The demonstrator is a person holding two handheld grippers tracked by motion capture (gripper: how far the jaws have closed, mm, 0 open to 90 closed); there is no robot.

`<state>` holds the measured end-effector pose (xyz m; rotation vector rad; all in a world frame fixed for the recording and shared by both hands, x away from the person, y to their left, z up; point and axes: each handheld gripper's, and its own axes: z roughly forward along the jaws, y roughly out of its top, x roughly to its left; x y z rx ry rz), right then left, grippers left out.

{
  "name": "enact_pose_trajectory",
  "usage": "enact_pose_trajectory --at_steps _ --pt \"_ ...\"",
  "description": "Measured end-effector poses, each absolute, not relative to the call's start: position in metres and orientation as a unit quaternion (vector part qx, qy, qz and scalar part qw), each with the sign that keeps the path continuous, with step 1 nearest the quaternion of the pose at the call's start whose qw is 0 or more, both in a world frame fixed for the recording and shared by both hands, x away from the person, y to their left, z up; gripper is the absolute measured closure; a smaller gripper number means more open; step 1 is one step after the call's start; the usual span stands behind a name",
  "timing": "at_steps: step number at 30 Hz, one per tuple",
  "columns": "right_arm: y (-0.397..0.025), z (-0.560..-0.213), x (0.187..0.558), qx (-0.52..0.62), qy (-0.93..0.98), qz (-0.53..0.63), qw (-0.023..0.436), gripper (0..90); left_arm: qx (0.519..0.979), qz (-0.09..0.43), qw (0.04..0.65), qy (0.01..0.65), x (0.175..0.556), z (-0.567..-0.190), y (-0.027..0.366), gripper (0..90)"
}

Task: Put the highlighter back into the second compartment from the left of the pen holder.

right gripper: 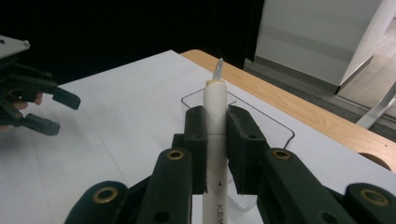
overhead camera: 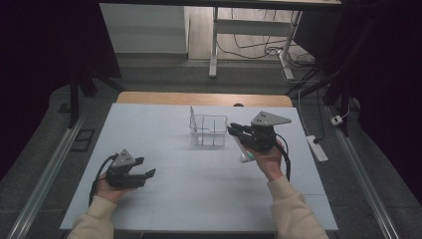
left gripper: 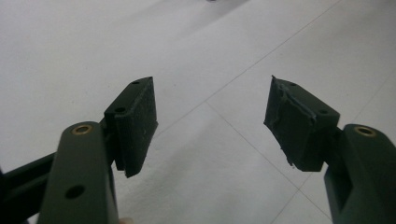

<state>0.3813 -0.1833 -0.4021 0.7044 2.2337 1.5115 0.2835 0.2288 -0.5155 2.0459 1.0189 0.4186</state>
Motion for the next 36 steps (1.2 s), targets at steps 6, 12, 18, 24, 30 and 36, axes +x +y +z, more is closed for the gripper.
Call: enact_pose_trajectory --at_steps 6,12,18,24,30,36 --pt "-0.181 -0.399 0.388 0.253 0.782 0.542 0.177 77.8 0.808 0.165 0.396 0.403 0.284 -0.516 0.229 34.0" --pt "-0.177 -0.395 0.393 0.253 0.776 0.549 0.178 77.7 0.808 0.167 0.396 0.404 0.284 -0.516 0.229 34.0" --pt "-0.169 -0.390 0.398 0.250 0.774 0.554 0.177 77.7 0.810 0.166 0.394 0.402 0.284 -0.517 0.228 33.8" --pt "-0.162 -0.388 0.404 0.250 0.770 0.559 0.178 77.7 0.810 0.167 0.395 0.401 0.284 -0.516 0.228 33.9" --pt "-0.157 -0.386 0.409 0.253 0.765 0.566 0.175 77.8 0.809 0.166 0.395 0.402 0.284 -0.516 0.228 33.9" --pt "-0.154 -0.386 0.415 0.255 0.763 0.568 0.176 77.7 0.809 0.165 0.397 0.402 0.284 -0.516 0.229 33.8"
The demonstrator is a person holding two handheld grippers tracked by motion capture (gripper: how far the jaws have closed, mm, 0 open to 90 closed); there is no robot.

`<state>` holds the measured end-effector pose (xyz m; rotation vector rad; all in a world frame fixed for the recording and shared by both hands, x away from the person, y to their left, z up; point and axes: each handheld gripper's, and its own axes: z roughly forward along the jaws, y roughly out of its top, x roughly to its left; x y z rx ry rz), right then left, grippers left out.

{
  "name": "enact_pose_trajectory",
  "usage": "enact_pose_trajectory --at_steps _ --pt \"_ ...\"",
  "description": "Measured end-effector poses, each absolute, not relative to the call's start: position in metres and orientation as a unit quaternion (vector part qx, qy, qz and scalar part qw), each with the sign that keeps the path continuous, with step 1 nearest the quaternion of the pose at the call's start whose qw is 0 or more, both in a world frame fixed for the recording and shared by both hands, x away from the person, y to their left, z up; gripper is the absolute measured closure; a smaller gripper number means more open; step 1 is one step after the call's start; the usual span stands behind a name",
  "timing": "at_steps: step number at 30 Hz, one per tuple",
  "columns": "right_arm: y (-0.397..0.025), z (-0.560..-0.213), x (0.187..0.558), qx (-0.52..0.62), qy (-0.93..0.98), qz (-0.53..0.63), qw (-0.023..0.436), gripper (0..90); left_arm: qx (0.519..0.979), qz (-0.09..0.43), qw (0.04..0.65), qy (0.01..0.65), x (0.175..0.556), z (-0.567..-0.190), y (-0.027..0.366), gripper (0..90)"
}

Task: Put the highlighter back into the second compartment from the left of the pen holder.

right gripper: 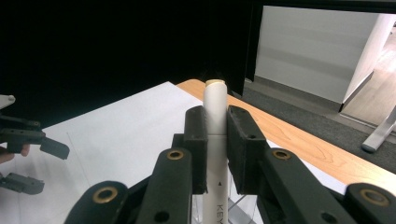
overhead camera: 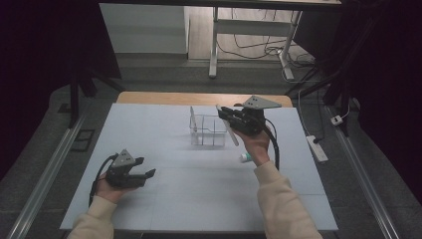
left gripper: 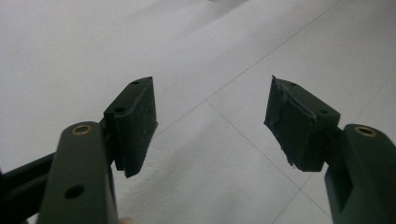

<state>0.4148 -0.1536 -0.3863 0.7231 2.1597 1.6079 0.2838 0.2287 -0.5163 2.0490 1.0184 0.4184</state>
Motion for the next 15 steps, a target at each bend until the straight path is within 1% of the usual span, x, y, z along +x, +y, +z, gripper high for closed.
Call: enact_pose_trajectory --at_steps 15 --pt "-0.142 -0.382 0.428 0.259 0.755 0.575 0.180 77.7 0.807 0.165 0.399 0.403 0.283 -0.516 0.229 33.7"
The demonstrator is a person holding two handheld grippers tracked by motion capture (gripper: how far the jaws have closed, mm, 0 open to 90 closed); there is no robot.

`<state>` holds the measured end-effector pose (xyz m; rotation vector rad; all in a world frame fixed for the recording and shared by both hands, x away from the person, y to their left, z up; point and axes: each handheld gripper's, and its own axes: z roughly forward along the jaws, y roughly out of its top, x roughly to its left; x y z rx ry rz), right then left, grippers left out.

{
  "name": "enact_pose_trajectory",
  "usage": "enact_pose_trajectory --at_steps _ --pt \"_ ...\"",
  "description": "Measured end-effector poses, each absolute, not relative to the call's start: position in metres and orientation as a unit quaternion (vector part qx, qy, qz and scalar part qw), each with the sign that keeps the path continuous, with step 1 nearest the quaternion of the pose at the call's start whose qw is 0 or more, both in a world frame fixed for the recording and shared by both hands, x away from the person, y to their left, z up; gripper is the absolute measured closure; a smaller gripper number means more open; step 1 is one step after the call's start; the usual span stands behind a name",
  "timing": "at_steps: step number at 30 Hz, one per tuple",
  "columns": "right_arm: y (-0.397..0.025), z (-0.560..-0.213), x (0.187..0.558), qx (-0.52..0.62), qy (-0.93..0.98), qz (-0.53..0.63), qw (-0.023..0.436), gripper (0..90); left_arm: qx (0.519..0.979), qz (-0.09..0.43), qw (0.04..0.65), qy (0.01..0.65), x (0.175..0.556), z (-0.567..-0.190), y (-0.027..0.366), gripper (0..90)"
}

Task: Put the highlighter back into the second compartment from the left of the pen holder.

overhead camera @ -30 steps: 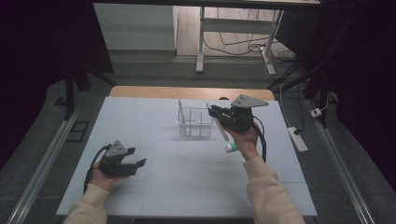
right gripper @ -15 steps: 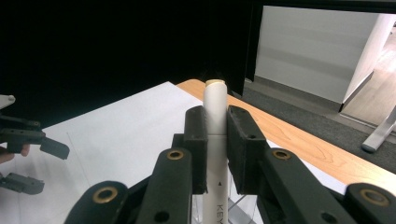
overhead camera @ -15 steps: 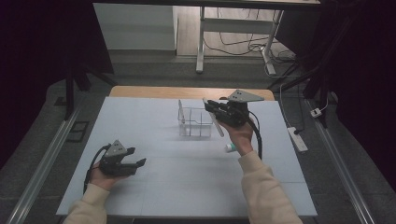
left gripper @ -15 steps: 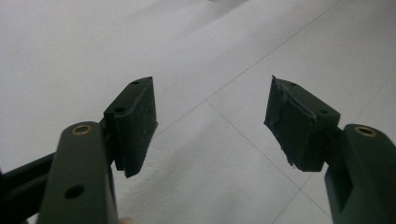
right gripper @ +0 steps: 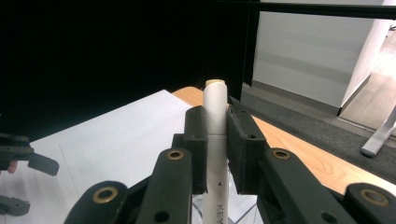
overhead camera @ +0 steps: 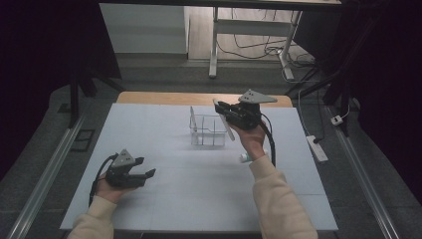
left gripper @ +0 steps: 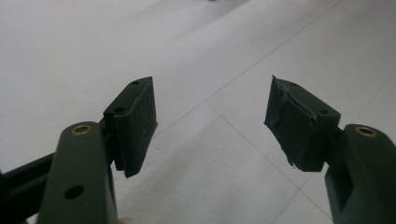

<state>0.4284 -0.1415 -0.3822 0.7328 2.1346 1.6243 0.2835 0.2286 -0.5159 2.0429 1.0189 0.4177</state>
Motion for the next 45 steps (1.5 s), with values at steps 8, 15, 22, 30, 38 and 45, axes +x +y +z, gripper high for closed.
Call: enact_pose_trajectory --at_steps 8,15,22,30,38,45 --pt "-0.134 -0.378 0.433 0.256 0.752 0.580 0.181 77.7 0.808 0.165 0.398 0.402 0.284 -0.516 0.229 33.7" --pt "-0.128 -0.375 0.438 0.257 0.748 0.585 0.179 77.7 0.809 0.165 0.397 0.401 0.284 -0.516 0.229 33.7" --pt "-0.122 -0.376 0.443 0.258 0.750 0.581 0.183 77.7 0.809 0.164 0.397 0.400 0.285 -0.517 0.229 33.7" --pt "-0.114 -0.380 0.455 0.267 0.748 0.579 0.185 77.7 0.809 0.164 0.398 0.400 0.284 -0.516 0.229 33.7" --pt "-0.109 -0.384 0.466 0.269 0.747 0.579 0.186 77.7 0.809 0.163 0.399 0.401 0.285 -0.517 0.230 33.7" --pt "-0.102 -0.385 0.473 0.270 0.746 0.579 0.187 77.7 0.808 0.163 0.399 0.401 0.285 -0.517 0.230 33.7"
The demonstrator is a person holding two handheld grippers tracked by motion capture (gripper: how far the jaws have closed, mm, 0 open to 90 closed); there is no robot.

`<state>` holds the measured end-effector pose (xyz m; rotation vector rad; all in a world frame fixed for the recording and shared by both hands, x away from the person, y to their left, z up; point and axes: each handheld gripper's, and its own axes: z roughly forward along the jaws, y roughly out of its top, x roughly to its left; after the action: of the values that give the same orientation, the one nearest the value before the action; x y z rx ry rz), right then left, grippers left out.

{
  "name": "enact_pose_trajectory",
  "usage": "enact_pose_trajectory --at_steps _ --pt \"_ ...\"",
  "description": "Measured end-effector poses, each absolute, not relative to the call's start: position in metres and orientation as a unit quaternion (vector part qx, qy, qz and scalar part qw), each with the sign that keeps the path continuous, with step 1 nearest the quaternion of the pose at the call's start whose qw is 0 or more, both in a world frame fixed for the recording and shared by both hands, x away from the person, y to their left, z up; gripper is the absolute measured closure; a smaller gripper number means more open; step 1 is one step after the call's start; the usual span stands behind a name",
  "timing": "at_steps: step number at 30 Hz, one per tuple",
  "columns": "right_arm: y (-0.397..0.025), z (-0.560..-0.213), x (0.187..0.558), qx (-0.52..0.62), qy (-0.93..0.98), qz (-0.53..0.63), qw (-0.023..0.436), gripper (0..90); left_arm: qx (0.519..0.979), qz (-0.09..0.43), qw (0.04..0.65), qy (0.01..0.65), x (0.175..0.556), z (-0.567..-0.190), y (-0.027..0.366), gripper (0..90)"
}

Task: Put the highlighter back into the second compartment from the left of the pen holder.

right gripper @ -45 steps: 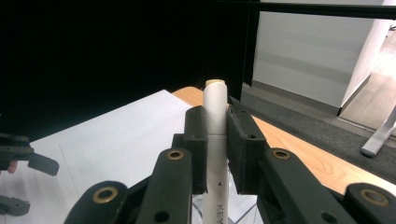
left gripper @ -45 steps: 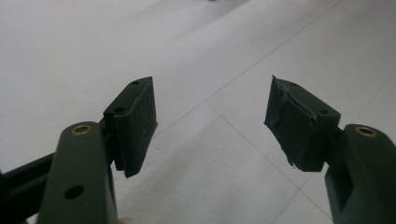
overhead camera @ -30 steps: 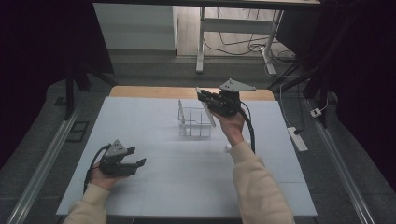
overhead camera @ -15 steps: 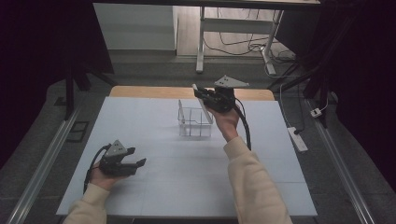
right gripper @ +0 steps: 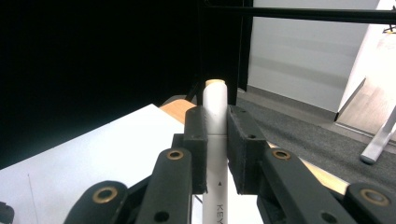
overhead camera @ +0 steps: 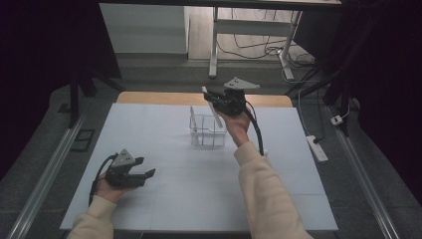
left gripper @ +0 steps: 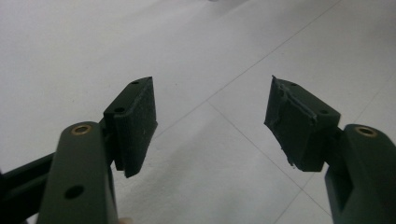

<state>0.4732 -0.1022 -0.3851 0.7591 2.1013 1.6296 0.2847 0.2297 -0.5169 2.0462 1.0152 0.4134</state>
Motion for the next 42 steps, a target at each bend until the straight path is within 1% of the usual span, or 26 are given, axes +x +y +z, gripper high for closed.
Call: enact_pose_trajectory --at_steps 6,16,33,34,36,38,42 --pt "-0.096 -0.386 0.478 0.264 0.746 0.582 0.187 77.6 0.808 0.163 0.399 0.401 0.285 -0.517 0.230 33.7" --pt "-0.087 -0.398 0.488 0.274 0.737 0.594 0.172 77.6 0.808 0.164 0.399 0.400 0.285 -0.517 0.230 33.7" --pt "-0.082 -0.408 0.493 0.276 0.738 0.591 0.171 76.7 0.810 0.164 0.397 0.399 0.285 -0.518 0.230 33.4" --pt "-0.082 -0.409 0.494 0.278 0.740 0.588 0.170 75.3 0.810 0.164 0.397 0.399 0.285 -0.517 0.230 33.4" --pt "-0.081 -0.411 0.494 0.282 0.744 0.580 0.174 66.4 0.810 0.164 0.397 0.399 0.285 -0.517 0.230 33.4" --pt "-0.081 -0.411 0.493 0.284 0.748 0.570 0.189 60.5 0.810 0.164 0.397 0.399 0.285 -0.518 0.230 33.4" --pt "-0.082 -0.411 0.492 0.284 0.756 0.561 0.183 55.2 0.810 0.164 0.397 0.399 0.285 -0.518 0.230 33.4"
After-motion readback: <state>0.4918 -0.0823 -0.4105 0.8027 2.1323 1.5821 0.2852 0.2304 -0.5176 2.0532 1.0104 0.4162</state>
